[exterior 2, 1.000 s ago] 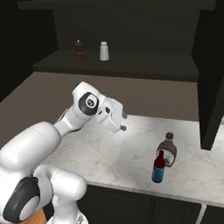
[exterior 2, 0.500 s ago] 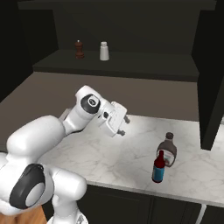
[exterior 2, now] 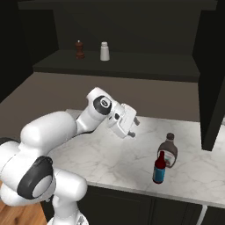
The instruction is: There are various items on the counter. Only move the condiments/shakers into the cabinet.
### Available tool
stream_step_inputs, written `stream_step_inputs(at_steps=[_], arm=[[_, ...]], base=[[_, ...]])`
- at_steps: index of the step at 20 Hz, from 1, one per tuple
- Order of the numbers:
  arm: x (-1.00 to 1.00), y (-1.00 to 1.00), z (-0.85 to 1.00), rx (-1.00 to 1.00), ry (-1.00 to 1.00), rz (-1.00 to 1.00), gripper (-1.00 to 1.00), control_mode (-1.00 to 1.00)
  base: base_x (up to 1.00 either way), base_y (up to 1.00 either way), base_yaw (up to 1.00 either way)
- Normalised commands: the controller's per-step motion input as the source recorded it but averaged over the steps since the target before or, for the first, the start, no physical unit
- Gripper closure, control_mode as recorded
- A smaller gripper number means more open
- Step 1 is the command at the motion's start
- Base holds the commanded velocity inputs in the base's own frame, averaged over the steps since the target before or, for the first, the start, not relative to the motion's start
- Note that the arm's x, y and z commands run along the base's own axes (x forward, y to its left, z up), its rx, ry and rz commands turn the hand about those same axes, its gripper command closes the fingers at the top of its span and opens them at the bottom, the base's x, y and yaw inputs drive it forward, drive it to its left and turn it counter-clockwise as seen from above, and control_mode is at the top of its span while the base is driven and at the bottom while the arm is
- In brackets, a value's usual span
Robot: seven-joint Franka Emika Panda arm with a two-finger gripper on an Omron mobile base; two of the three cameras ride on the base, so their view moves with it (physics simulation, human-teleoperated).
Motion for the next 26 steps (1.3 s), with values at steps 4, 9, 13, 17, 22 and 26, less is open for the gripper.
stream_step_inputs(at_steps=[4, 9, 13, 17, 22, 26], arm=[[0.01, -0.46, -0.18, 0.0, 0.0, 0.0, -1.0, -1.0], [0.02, -0.41, -0.07, 0.0, -0.01, 0.0, -1.0, -1.0], [0.0, -0.43, -0.03, 0.0, -0.01, 0.0, -1.0, -1.0], [0.0, -0.47, -0.08, 0.0, -0.04, 0.0, -1.0, -1.0], [-0.03, -0.35, -0.1, 0.0, -0.02, 0.0, -1.0, -1.0], [0.0, -0.12, -0.02, 0.0, 0.0, 0.0, -1.0, -1.0]], base=[[0.0, 0.0, 0.0], [0.0, 0.0, 0.0], [0.0, 0.0, 0.0], [0.0, 0.0, 0.0], [0.0, 0.0, 0.0], [0.0, 0.0, 0.0]])
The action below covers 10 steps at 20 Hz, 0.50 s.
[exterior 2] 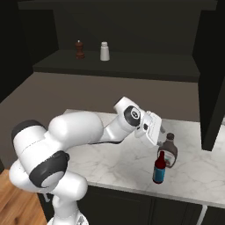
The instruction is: There are various items on the counter. Only move the condiments/shakers into the cabinet.
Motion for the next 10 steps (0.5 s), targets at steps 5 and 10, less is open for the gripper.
stream_step_inputs(at_steps=[5, 10], arm=[[0.06, 0.0, -0.04, 0.0, 0.0, 0.0, -1.0, -1.0], [0.03, 0.0, -0.08, -0.01, 0.01, 0.0, -1.0, -1.0]], base=[[0.0, 0.0, 0.0], [0.0, 0.0, 0.0]])
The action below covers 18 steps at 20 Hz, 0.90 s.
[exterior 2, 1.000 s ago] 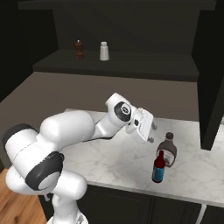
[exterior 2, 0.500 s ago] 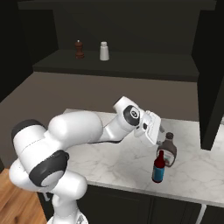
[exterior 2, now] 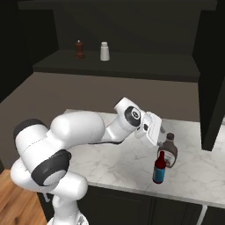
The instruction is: There are various items on the counter. Only move the condiments/shakers into the cabinet.
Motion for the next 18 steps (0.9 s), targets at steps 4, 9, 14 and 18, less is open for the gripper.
stream_step_inputs(at_steps=[4, 9, 14, 18], arm=[[0.08, 0.0, -0.11, -0.02, 0.09, 0.0, -1.0, -1.0], [0.22, 0.0, -0.11, -0.03, 0.11, 0.0, -1.0, -1.0], [0.21, 0.0, -0.07, -0.02, 0.09, 0.0, -1.0, -1.0], [0.12, 0.0, -0.11, -0.02, 0.07, 0.0, -1.0, -1.0]], base=[[0.0, 0.0, 0.0], [0.0, 0.0, 0.0], [0.0, 0.0, 0.0], [0.0, 0.0, 0.0]])
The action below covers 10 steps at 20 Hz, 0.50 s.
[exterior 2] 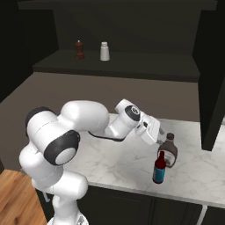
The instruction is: There are various items on the counter. Only move the condiments/shakers into the cabinet.
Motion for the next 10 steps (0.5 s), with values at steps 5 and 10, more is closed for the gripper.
stream_step_inputs(at_steps=[5, 10], arm=[[0.11, -0.05, -0.13, 0.0, 0.04, 0.0, -1.0, -1.0], [0.0, -0.17, -0.1, 0.0, 0.01, 0.0, -1.0, -1.0]], base=[[0.0, 0.0, 0.0], [0.0, 0.0, 0.0]])
